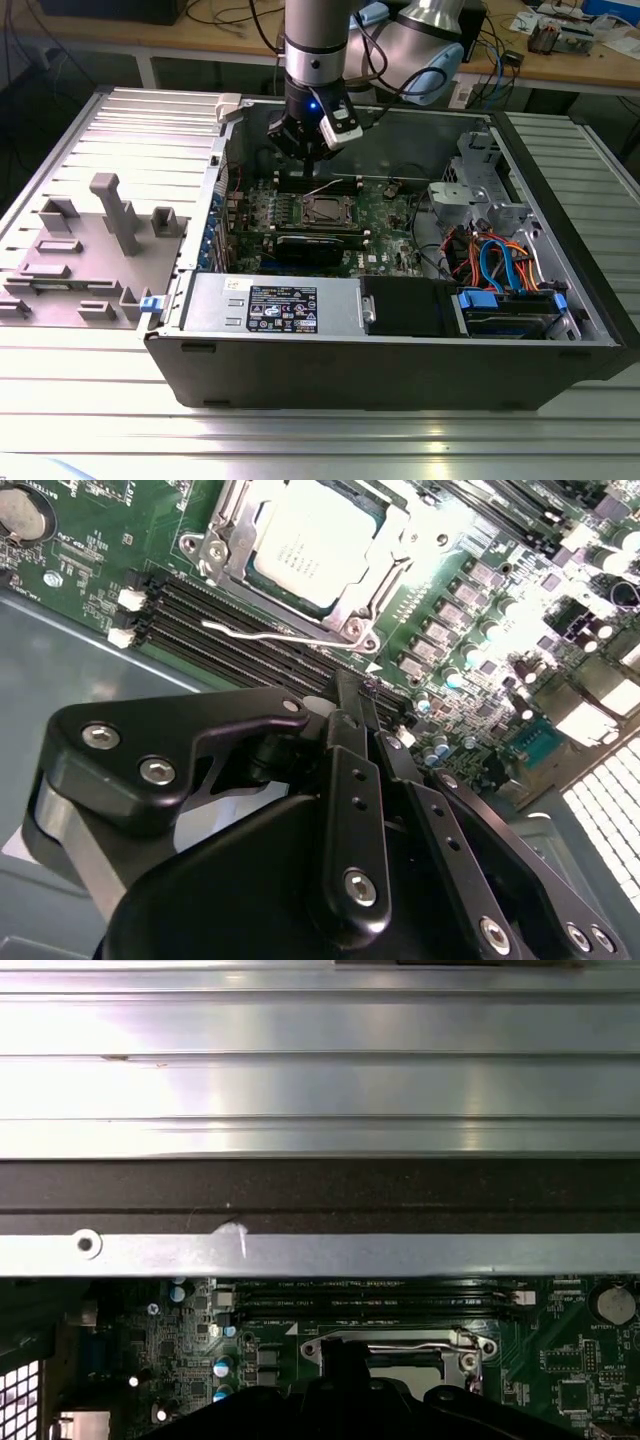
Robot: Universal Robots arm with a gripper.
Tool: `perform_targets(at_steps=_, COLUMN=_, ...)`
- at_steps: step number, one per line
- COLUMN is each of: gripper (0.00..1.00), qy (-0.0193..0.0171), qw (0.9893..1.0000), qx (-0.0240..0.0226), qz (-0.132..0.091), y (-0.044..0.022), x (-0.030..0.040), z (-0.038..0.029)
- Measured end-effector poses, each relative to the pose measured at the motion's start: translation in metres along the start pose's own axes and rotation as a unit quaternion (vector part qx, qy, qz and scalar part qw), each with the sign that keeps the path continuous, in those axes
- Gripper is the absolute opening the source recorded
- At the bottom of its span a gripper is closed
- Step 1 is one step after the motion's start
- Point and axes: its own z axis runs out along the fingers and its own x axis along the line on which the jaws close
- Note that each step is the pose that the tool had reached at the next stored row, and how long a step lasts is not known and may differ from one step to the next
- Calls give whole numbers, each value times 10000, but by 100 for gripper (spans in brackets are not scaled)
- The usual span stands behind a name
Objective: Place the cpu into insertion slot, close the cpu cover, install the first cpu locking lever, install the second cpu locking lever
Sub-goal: 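Install the first cpu locking lever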
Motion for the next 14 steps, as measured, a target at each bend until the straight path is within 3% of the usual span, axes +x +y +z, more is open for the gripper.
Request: perform_targets(at_steps=14, gripper=11, qy=-3, qw=10000, qx=-12, qz=33, y=-6, x=-160, z=112)
